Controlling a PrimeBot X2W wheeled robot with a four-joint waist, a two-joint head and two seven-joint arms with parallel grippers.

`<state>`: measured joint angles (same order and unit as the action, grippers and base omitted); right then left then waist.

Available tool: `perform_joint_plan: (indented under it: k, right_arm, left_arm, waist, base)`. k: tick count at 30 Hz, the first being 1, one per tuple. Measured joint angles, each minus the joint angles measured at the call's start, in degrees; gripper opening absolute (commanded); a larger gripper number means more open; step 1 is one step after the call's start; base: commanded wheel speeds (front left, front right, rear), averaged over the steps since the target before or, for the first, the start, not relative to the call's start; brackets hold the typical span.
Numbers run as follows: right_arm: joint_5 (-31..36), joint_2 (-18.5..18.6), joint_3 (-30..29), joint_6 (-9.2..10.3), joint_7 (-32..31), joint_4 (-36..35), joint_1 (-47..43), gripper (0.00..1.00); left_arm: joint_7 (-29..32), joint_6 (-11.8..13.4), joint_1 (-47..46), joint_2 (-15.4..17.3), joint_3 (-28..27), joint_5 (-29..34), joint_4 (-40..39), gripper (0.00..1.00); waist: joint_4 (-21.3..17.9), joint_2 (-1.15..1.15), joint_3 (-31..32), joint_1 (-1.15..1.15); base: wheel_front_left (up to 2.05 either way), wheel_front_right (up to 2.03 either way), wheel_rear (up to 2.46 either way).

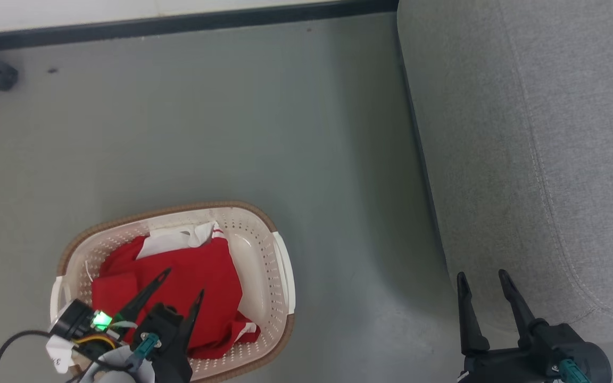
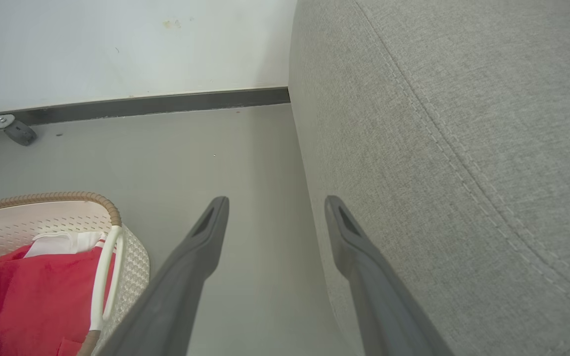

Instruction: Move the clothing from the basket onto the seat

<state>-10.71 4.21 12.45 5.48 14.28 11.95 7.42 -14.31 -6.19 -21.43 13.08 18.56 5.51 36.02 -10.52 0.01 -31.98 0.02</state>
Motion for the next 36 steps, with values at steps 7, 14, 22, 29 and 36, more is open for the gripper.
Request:
perform_joint_plan:
  k: [7,14,22,29,36]
  right_arm:
    - [0.47,-0.26,-0.65,0.15,0.01,-3.33,0.28,1.00]
    - [1.07,-0.58,-1.53,0.65,0.01,-6.42,0.60,1.00]
    - [2.59,-0.73,-2.25,1.13,0.01,-6.90,1.46,1.00]
    - [3.19,-0.91,-2.72,1.15,0.01,-7.61,1.36,1.00]
    - [3.71,-1.02,-2.60,1.18,0.01,-8.37,1.30,1.00]
  left_arm:
    - [0.04,-0.87,-9.37,1.60,3.61,3.56,4.75,1.00]
    - [0.03,-0.96,-17.01,2.77,6.93,6.79,9.34,1.00]
    - [0.62,-1.34,-20.36,1.80,9.89,7.87,17.74,1.00]
    - [0.60,-1.35,-22.13,1.41,11.82,9.13,21.56,1.00]
    - [0.65,-1.35,-26.31,-0.59,13.27,9.21,24.76,1.00]
  waist:
    - [-0.11,0.00,-6.12,0.00]
    - [0.24,0.00,-12.17,0.00]
    - [1.32,0.00,-17.67,0.00]
    - [2.22,0.00,-19.18,-0.01]
    - [2.33,-0.01,-20.17,-0.01]
  base:
    - [0.00,0.00,0.00]
    - [0.00,0.00,0.00]
    - [0.00,0.00,0.00]
    - [0.00,0.00,0.00]
    - [0.00,0.00,0.00]
